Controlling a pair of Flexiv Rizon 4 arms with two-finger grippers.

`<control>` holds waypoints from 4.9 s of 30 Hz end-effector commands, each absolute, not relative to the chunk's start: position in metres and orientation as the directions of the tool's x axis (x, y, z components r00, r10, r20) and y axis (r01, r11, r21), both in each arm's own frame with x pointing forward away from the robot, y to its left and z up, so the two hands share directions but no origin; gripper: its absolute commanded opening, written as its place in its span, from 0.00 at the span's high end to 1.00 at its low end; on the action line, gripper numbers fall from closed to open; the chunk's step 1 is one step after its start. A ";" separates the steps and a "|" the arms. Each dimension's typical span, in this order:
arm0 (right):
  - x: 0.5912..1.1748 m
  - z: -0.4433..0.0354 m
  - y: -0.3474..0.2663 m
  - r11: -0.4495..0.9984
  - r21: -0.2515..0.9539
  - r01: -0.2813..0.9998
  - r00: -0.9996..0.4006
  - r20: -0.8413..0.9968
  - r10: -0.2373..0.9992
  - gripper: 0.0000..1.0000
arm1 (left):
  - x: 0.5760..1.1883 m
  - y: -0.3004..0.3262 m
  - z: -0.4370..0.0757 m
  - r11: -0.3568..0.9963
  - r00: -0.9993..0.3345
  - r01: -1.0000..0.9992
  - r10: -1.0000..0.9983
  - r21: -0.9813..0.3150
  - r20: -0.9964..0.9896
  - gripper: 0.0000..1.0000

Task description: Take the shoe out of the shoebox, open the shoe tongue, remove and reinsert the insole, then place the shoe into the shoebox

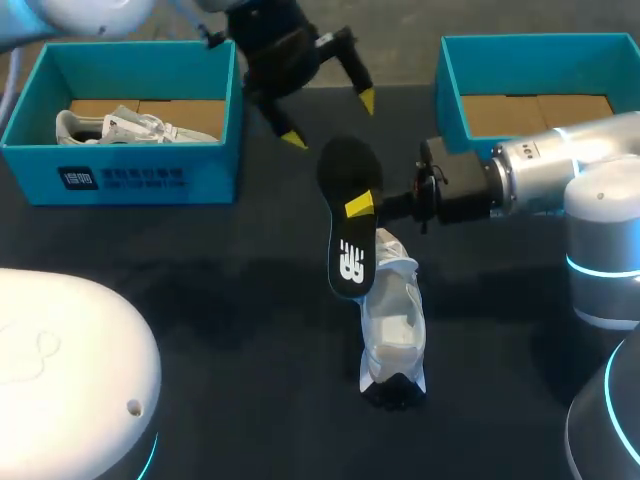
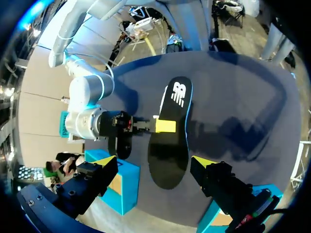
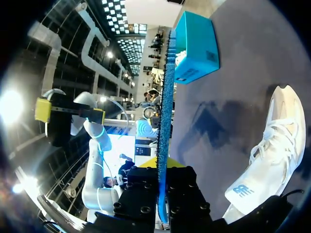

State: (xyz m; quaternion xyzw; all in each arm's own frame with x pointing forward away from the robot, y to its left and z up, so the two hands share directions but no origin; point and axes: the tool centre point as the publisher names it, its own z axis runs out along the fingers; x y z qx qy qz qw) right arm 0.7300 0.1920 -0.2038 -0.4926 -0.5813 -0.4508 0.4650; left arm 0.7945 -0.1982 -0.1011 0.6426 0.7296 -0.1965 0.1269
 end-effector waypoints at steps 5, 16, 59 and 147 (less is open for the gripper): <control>0.729 -0.204 0.193 0.107 0.065 0.992 -0.082 0.984 0.158 1.00 | 0.798 -0.217 -0.097 0.056 -0.057 0.989 0.998 -0.140 -0.008 0.00; 0.729 -0.204 0.193 0.107 0.065 0.992 -0.082 0.984 0.158 1.00 | 0.791 -0.215 -0.090 0.065 -0.061 0.990 0.997 -0.123 0.038 0.00; 0.729 -0.204 0.193 0.107 0.065 0.992 -0.082 0.984 0.158 1.00 | 0.763 -0.117 -0.131 -0.045 0.135 0.991 0.291 0.128 -0.947 0.00; 0.729 -0.204 0.193 0.107 0.065 0.992 -0.082 0.984 0.158 1.00 | 0.789 -0.214 -0.202 0.149 0.001 0.989 -0.012 -0.001 -1.000 0.53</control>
